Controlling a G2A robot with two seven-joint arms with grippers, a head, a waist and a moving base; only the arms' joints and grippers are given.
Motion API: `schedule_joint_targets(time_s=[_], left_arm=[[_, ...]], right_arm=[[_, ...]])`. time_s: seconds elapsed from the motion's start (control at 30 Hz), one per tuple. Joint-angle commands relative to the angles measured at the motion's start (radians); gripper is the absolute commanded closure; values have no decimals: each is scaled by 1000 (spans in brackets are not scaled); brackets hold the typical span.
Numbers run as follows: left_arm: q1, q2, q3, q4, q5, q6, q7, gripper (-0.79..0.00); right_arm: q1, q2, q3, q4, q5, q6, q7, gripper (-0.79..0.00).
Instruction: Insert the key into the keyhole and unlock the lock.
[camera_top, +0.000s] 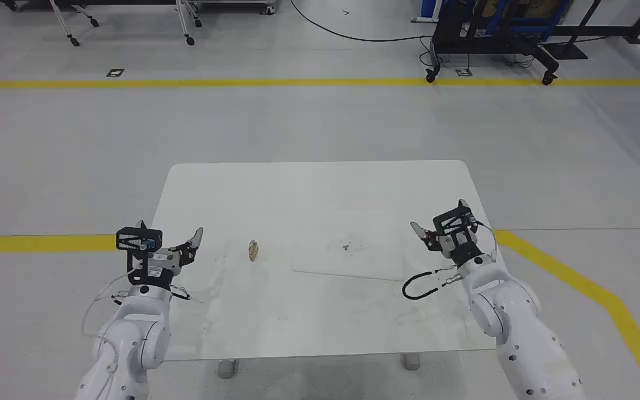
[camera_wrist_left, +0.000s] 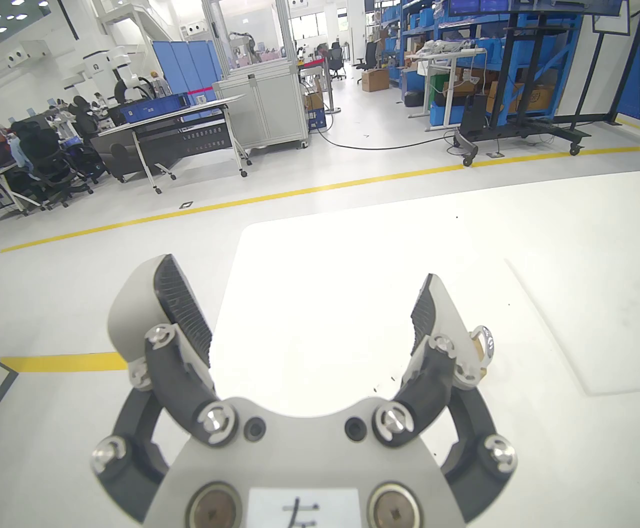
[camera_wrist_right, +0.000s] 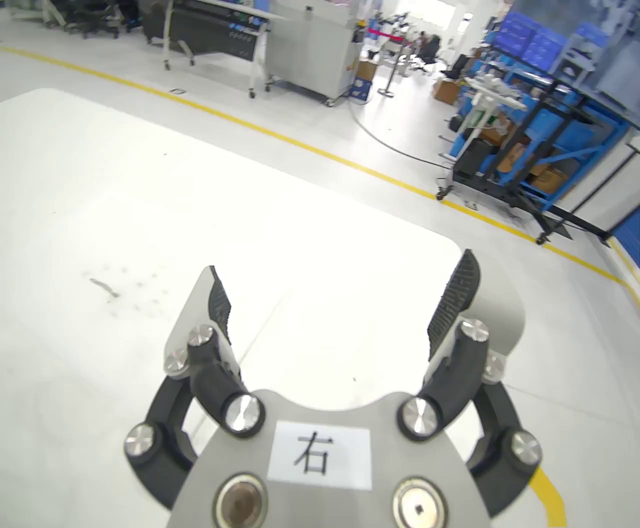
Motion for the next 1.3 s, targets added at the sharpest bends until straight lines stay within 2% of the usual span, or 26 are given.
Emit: schedule_joint_targets(time_s=[0.0, 0.13, 0.37, 0.43, 0.5, 0.53, 0.57, 0.6, 0.67, 0.83, 1.0, 1.13, 1.17, 1.27], left_arm=[[0, 0, 0, 0, 0, 0, 0, -785], [0, 0, 0, 0, 0, 0, 0, -785], [0, 0, 0, 0, 0, 0, 0, -785], [0, 0, 0, 0, 0, 0, 0, -785], [0, 0, 0, 0, 0, 0, 0, -785], [0, 0, 0, 0, 0, 0, 0, -785], [0, 0, 0, 0, 0, 0, 0, -785], [0, 0, 0, 0, 0, 0, 0, -785], [0, 0, 0, 0, 0, 0, 0, -785], [0, 0, 0, 0, 0, 0, 0, -785], [0, 0, 0, 0, 0, 0, 0, -785], [0, 0, 0, 0, 0, 0, 0, -785], [0, 0, 0, 0, 0, 0, 0, -785], [0, 0, 0, 0, 0, 0, 0, -785]], right_arm=[[68, 1, -37, 60, -3, -124, 33, -785], [189, -1, -110, 170, -5, -294, 79, -785], [350, -16, -251, 302, -22, -484, 99, -785], [411, -20, -299, 364, -4, -627, 116, -785], [467, -27, -342, 430, -8, -691, 139, -785], [496, -31, -359, 459, -8, -712, 147, -720], [519, -35, -376, 486, -11, -716, 156, -579], [540, -40, -395, 506, -15, -722, 166, -499], [574, -49, -433, 537, -23, -735, 176, -397], [626, -68, -505, 590, -39, -732, 184, -376], [660, -81, -544, 631, -47, -716, 172, -299], [677, -88, -564, 659, -43, -723, 162, -126], [682, -89, -566, 665, -39, -726, 159, 0], [690, -86, -558, 676, -16, -748, 139, 0]])
